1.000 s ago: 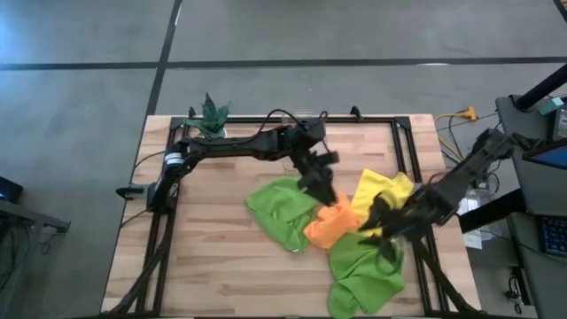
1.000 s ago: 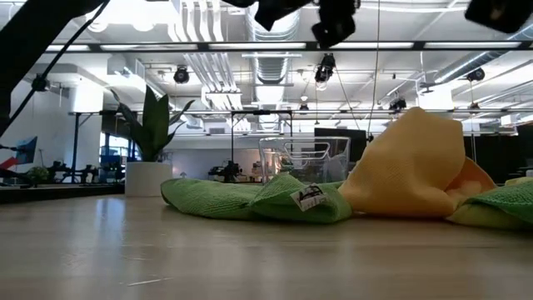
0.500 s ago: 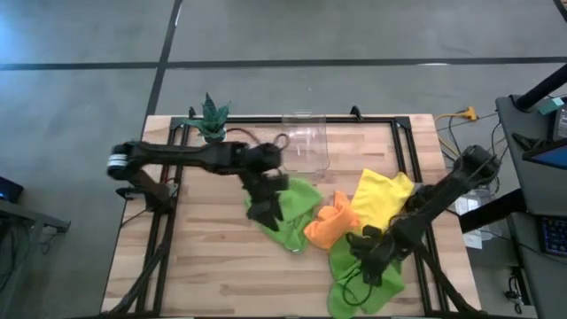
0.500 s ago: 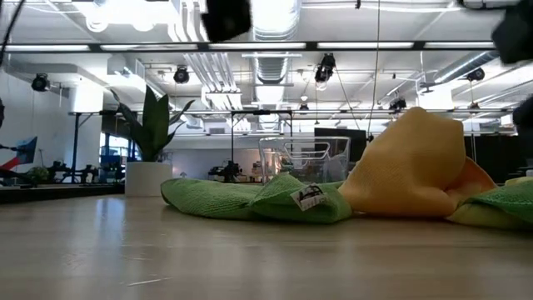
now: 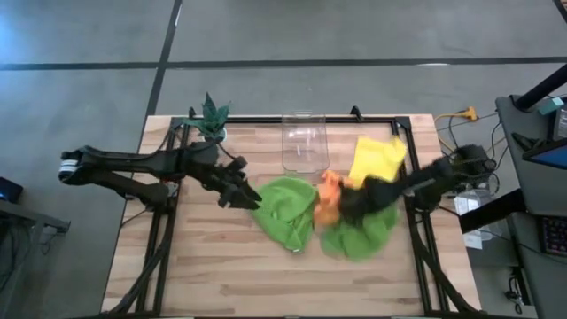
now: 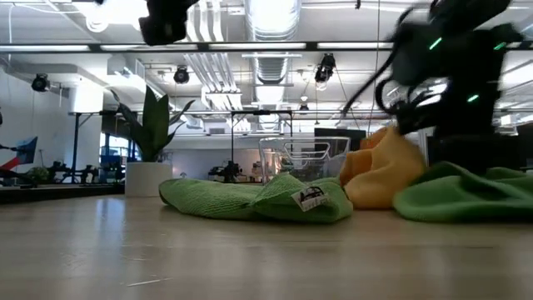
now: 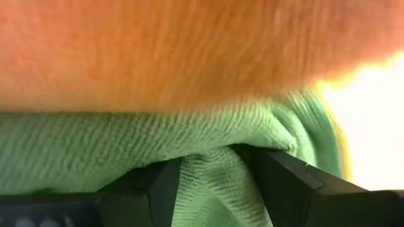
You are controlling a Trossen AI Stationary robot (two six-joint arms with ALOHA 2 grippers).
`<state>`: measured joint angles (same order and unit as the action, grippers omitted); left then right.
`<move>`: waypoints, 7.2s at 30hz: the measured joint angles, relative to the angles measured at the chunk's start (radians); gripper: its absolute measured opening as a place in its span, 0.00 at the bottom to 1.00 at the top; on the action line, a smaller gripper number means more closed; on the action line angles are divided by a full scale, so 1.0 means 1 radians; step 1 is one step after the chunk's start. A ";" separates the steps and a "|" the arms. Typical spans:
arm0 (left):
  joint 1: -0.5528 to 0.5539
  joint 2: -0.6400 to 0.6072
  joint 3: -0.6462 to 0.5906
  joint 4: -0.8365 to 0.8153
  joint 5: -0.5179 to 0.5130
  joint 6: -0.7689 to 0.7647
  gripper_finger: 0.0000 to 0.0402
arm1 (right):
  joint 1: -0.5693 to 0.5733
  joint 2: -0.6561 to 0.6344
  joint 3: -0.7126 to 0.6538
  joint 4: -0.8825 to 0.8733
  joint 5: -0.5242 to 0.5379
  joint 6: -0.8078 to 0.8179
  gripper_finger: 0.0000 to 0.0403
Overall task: Fold microfiber towels
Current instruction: Move the towels to the top right, then fold the top green towel
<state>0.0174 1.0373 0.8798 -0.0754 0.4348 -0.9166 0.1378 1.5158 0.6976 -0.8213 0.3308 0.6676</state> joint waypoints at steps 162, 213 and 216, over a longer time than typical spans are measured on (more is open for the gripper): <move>-0.554 0.023 -0.284 0.346 -0.810 0.184 0.80 | 0.140 0.111 0.886 0.205 -0.060 -0.418 0.02; -0.344 0.278 -0.284 0.448 -0.706 0.504 0.48 | 0.064 -0.069 1.054 0.269 -0.234 -0.566 0.02; -0.344 0.271 -0.284 0.456 -0.673 0.501 0.48 | 0.052 -0.069 1.054 0.246 -0.218 -0.557 0.02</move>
<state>-0.3271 1.3083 0.5953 0.3802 -0.2380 -0.4155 0.1894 1.4471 1.7515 -0.5753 0.1127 0.1108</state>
